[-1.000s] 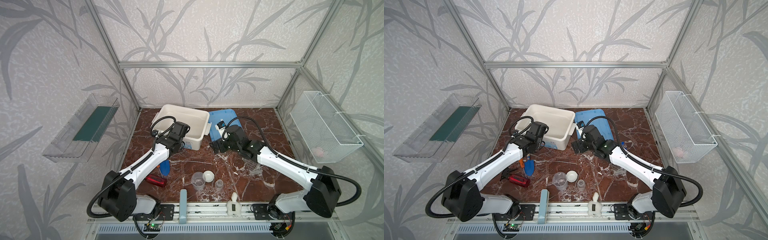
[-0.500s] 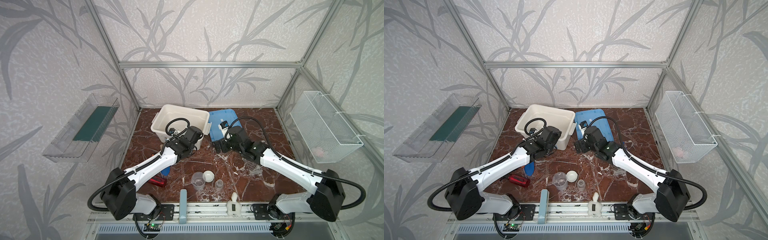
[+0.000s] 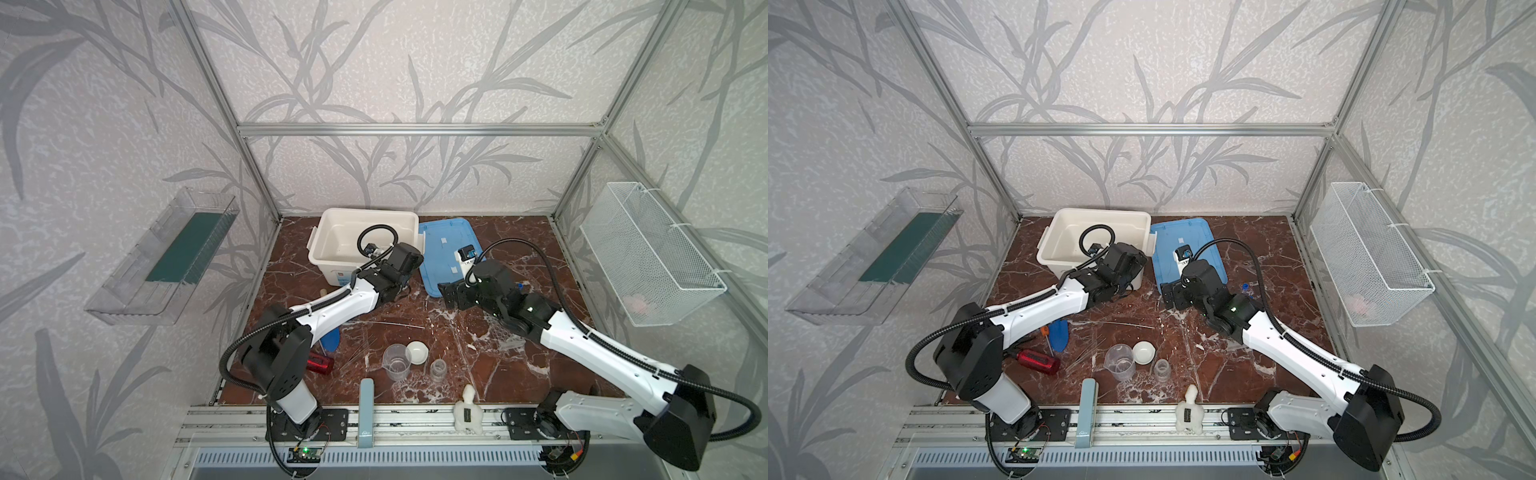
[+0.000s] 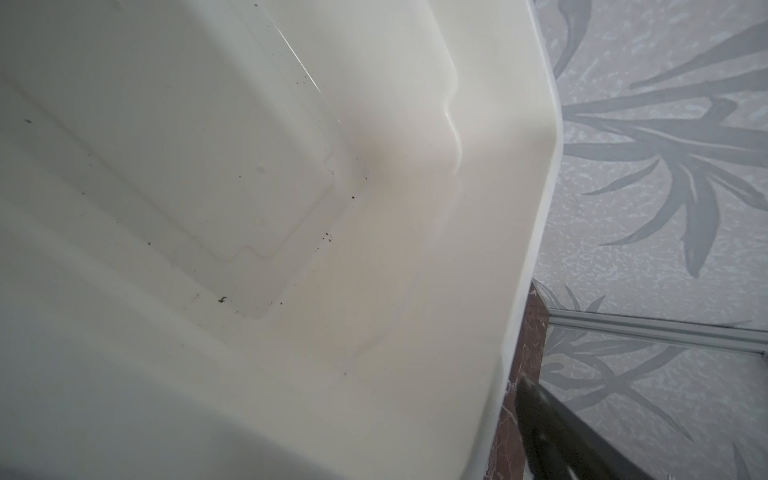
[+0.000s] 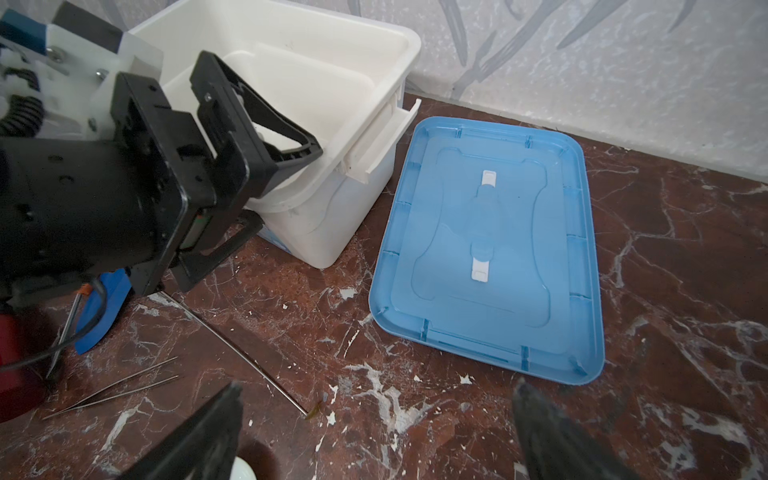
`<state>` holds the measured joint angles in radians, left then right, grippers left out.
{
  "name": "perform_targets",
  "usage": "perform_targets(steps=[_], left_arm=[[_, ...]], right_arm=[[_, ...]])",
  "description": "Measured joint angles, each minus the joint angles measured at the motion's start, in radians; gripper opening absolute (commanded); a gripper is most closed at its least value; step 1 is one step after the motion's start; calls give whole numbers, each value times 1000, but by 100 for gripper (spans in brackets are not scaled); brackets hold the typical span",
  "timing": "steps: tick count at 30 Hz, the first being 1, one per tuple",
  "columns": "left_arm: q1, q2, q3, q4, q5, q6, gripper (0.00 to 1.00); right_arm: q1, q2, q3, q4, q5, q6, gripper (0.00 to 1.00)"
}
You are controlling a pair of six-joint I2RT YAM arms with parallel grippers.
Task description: Organize the chemistry lab equipment
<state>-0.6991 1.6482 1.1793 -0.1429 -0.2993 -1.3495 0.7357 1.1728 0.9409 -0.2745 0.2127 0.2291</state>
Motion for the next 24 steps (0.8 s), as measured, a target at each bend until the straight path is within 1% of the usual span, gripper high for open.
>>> perform_targets(steps=[4,7,10,13,21,24], left_arm=[[-15,4,46,8,37,98,99],[-20,-11,51,13,81,150,99],[-20,-50,19,25,148,209,99],[-20,-120,-34,13,207,274,99],[-20,-330,-68,-122,354,489,99],[-22,-391,-63,-237,376,557,99]], right_arm=[[-8,-41,-18,-22,12,12,99],[-10,-74,-31,-51,11,18,99],[-10,-108,-35,-89,3,18,99],[-11,-142,-38,-122,-7,23,99],[-15,-213,-48,-196,-91,34,99],[-16,-224,-53,-230,-122,39,99]])
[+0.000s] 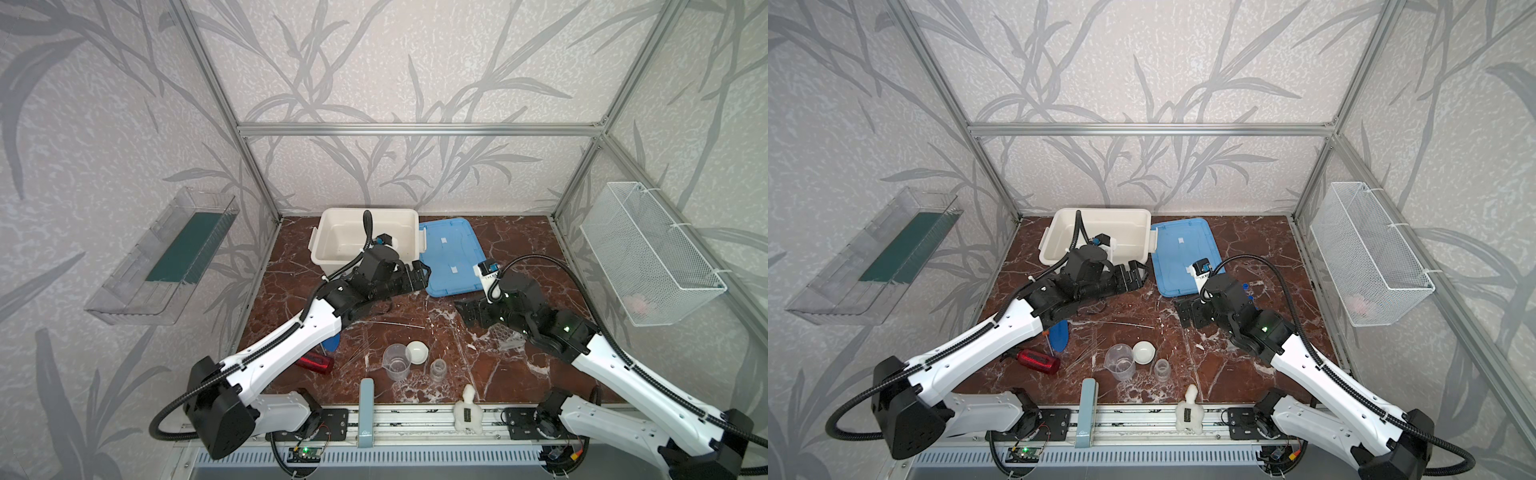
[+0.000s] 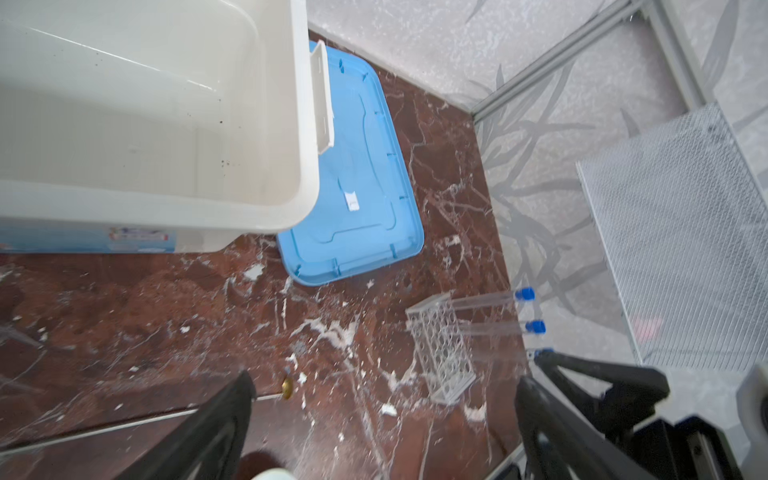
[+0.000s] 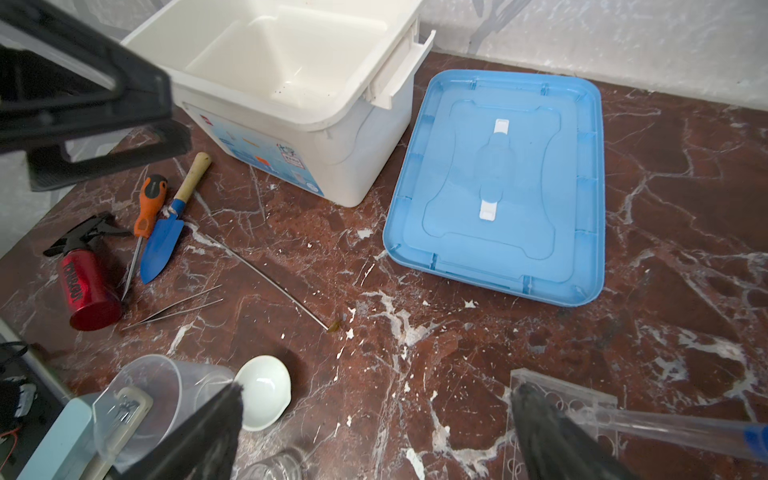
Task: Organize the chemistry lab equipment
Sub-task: 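Lower the left gripper onto the clear measuring cup and grasp it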
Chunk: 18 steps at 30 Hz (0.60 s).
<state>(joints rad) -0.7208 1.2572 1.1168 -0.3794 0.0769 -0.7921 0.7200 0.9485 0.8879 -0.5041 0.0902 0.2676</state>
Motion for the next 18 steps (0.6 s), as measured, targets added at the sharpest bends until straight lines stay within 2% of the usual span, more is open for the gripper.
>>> perform_targets(steps=[8,13,18], left_arm=[[-24,-84,10,-348,4,137,99],[-106,-90,-50,-428,6,165,99],[-201,-25,-81,-467,-9,173,99]], right_arm=[[0,-18,-61,-53,-92,23,99],[0,-31,-121,-56,-145,47,99],[0,-58,-150,-68,-169,72,99]])
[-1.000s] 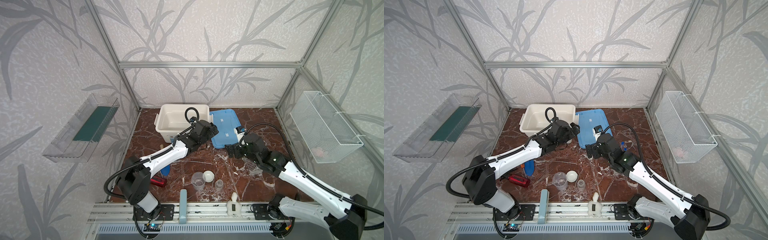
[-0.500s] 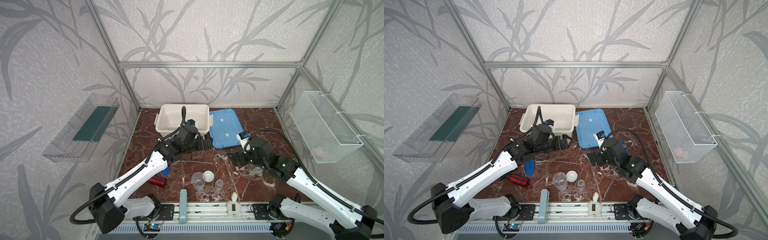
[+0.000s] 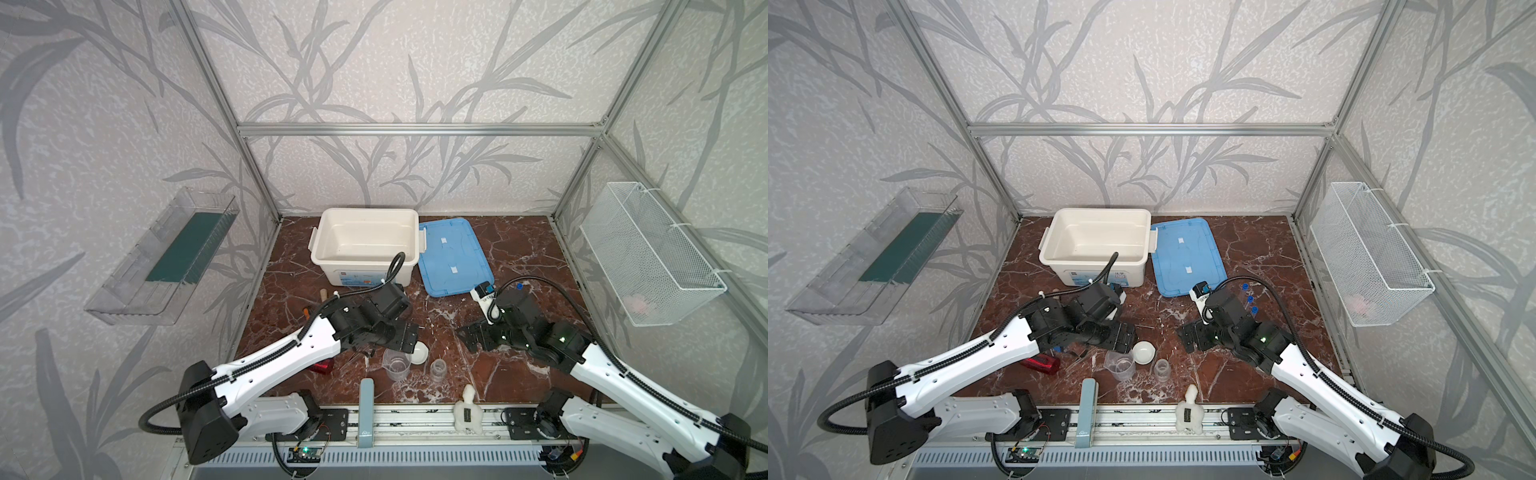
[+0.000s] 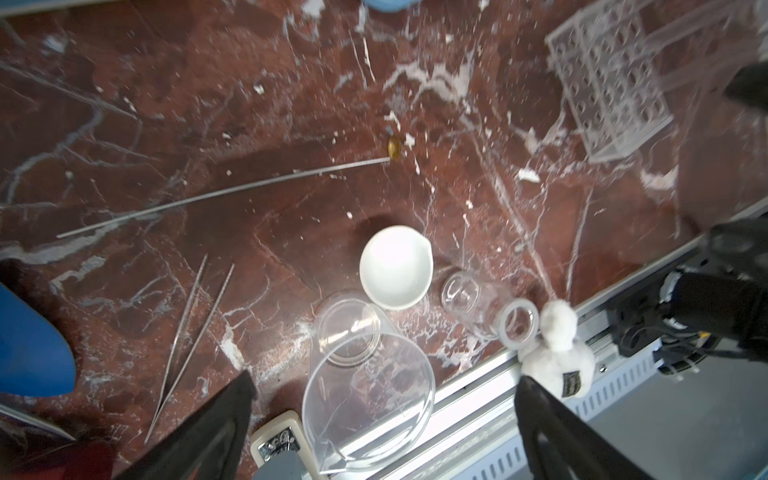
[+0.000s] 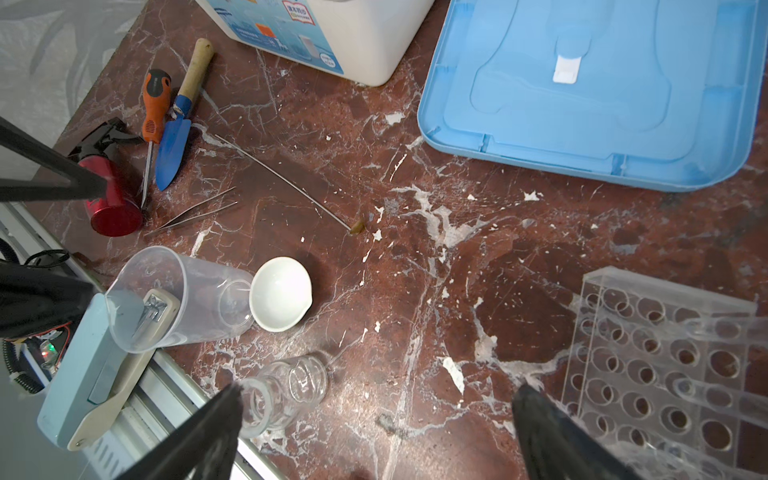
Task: Organize the chemistry lab equipment
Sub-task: 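Lower the left gripper onto the clear measuring cup and grasp it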
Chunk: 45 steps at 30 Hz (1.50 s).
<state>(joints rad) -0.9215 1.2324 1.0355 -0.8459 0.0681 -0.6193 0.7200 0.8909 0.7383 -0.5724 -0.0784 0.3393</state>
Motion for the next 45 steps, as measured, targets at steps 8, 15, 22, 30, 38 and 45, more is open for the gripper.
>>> perform_targets(steps=[8,15,22,30,38,45], left_arm=[[-87,77,-44,0,-28,-3,99],[-106,89,-87,3,-46,-5,99],[-106,118,-116,31,-64,-9,93],[-106,119,-126,58,-68,-31,82],[-106,94,-126,42,-79,-54,75],[-103,-19,-58,-2,-122,-54,73]], right_arm=[[0,-15,0,-9,-14,14,99],[2,-15,-2,-9,-28,35,99],[11,-14,-2,-9,-28,45,99],[24,-2,-2,-8,-28,56,99],[29,16,-2,-3,-28,58,99],[37,27,0,18,-37,66,99]])
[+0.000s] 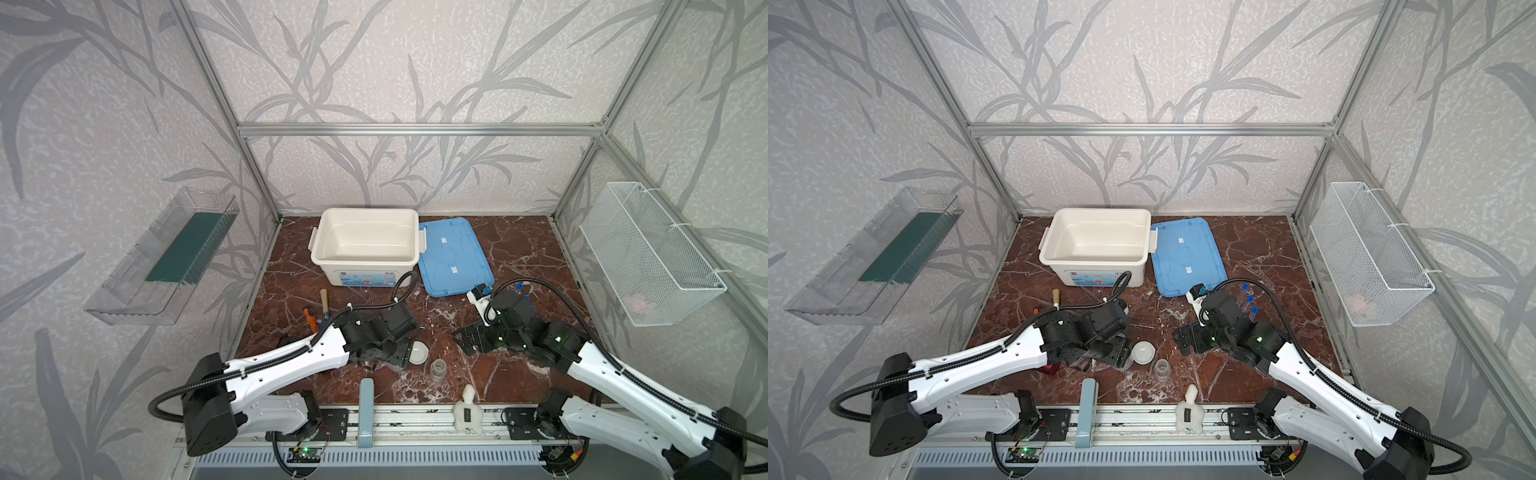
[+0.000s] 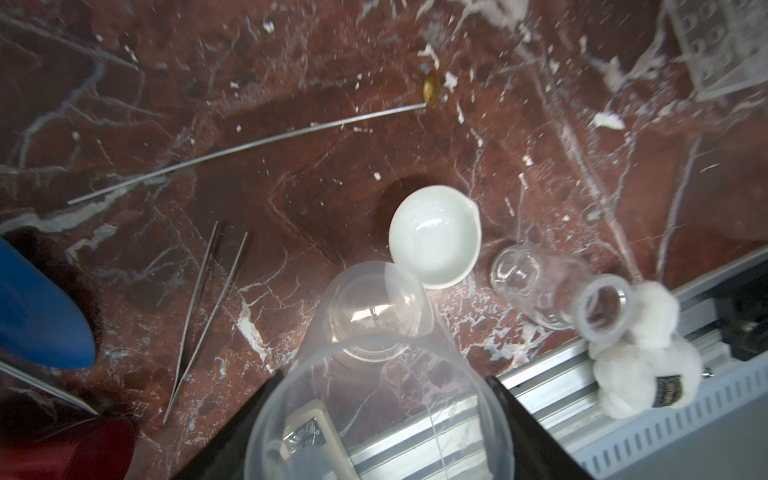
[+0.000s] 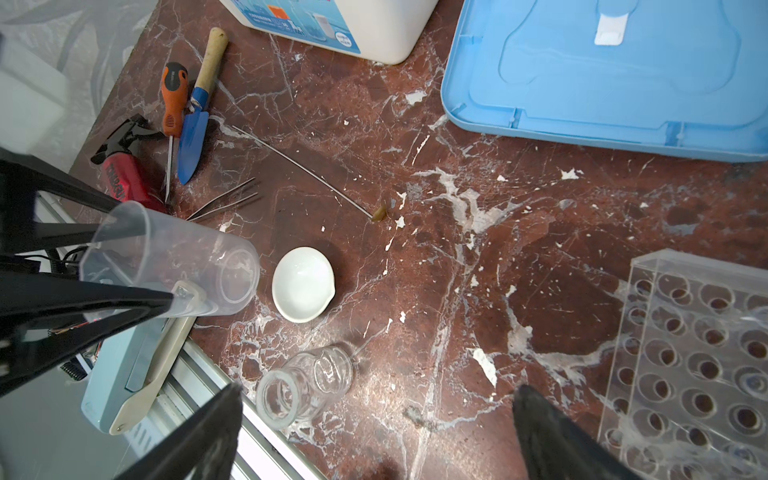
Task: Organize the chemistry lab equipment
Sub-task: 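Lower the left gripper onto the clear measuring cup and grasp it, then lift the measuring cup and carry it over the white bin with the left gripper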
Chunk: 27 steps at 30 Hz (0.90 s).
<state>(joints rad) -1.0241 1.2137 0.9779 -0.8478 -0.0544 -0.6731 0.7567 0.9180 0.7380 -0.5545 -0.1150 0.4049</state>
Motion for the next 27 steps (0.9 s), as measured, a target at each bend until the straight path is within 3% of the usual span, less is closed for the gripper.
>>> perform_targets(steps=[5,11,27], left_arm=[[54,-10,165,-47,-20,49,72],[216,23,379,-74,-13,145,72],[513,396,921,-128,155,275,70]], right_arm=[[3,14,27,58,-19,30,99],[3,72,120,173,-18,71,99],[-36,342,386,313,-9,108,99]])
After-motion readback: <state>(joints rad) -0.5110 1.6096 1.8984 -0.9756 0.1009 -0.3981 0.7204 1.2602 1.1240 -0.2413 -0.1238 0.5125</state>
